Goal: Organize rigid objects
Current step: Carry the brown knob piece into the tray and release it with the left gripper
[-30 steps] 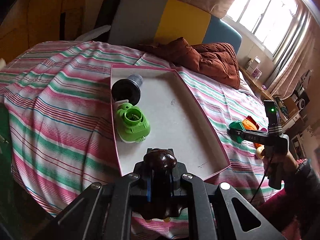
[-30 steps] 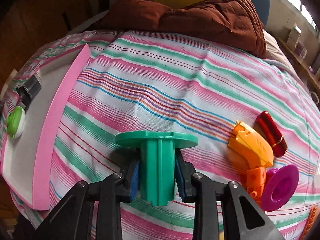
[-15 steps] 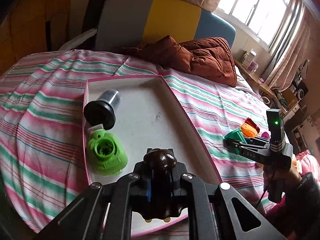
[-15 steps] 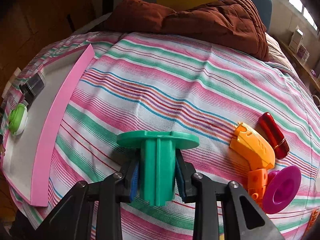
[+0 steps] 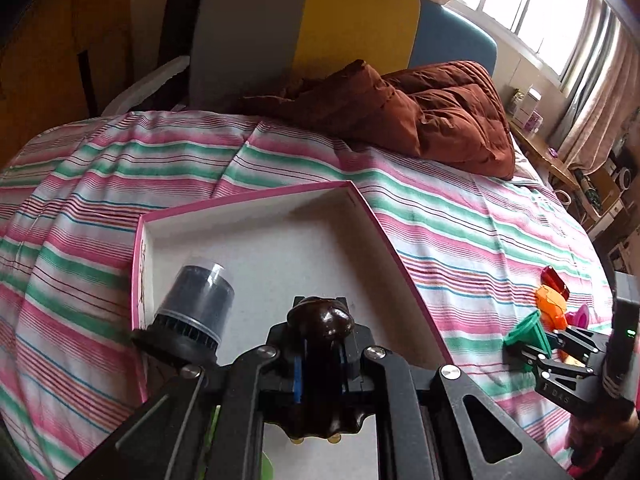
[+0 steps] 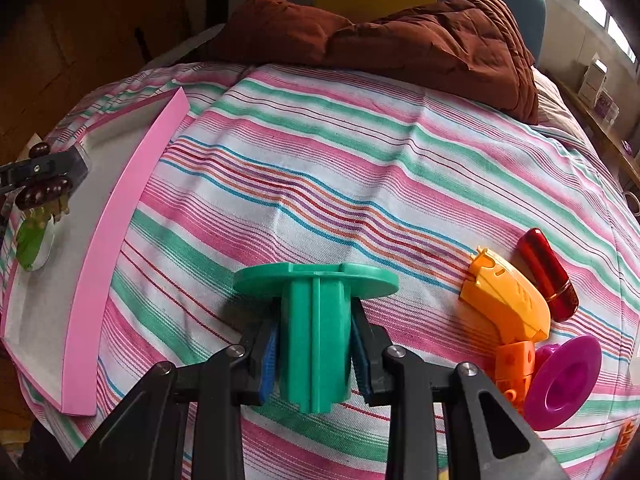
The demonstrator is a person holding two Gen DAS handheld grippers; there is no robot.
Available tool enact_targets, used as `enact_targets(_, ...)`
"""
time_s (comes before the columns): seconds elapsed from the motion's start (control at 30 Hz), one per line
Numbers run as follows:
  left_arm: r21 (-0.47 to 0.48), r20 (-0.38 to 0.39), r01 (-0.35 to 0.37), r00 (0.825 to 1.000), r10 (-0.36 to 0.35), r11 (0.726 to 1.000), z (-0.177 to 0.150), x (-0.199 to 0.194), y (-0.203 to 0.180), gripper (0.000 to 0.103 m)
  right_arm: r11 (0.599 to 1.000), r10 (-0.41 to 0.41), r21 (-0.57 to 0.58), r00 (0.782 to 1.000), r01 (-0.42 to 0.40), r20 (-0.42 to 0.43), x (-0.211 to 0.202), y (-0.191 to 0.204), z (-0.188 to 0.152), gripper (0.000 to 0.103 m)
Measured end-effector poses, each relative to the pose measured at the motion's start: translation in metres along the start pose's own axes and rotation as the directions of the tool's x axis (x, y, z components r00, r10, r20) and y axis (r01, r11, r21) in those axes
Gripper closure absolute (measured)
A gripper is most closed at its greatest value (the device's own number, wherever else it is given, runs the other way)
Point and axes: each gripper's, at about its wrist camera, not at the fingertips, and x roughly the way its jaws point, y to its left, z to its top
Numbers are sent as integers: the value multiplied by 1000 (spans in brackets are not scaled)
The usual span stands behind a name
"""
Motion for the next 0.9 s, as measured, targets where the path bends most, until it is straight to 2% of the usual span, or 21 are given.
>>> enact_targets(0.13, 26, -2, -53, 999, 53, 998, 6, 14, 3, 88, 1000, -1, -2, 1000, 1, 0, 0, 0, 1, 72)
enact_targets(0.27, 23, 13, -52, 999, 51, 998, 10, 12, 7, 82, 1000, -1, -2, 1000, 1, 1, 0, 0, 1, 72)
enact_targets(0.33, 2, 33, -43, 999, 42, 999, 9, 4, 10, 69, 1000, -1, -1, 1000, 1, 1, -1, 0, 1, 72)
enact_targets(0.4, 0, 65, -50, 997, 50, 999, 7, -8, 9, 61, 1000, -1, -1, 1000, 1, 2, -1, 0, 2, 72)
enact_targets(0.53, -19, 109, -73, 991, 75, 997, -7, -36, 8, 55, 1000, -10, -13, 1000, 10, 6, -1, 2, 2, 72)
enact_targets(0.77, -52, 99, -48, 994, 53, 998, -53, -67, 3, 53, 998, -33, -47, 999, 34, 23, -2, 7, 0, 72)
enact_targets(0.9, -32, 89, -50, 995, 53, 998, -80, -80, -5, 53, 997, -42, -61, 999, 44, 33, -3, 8, -2, 73)
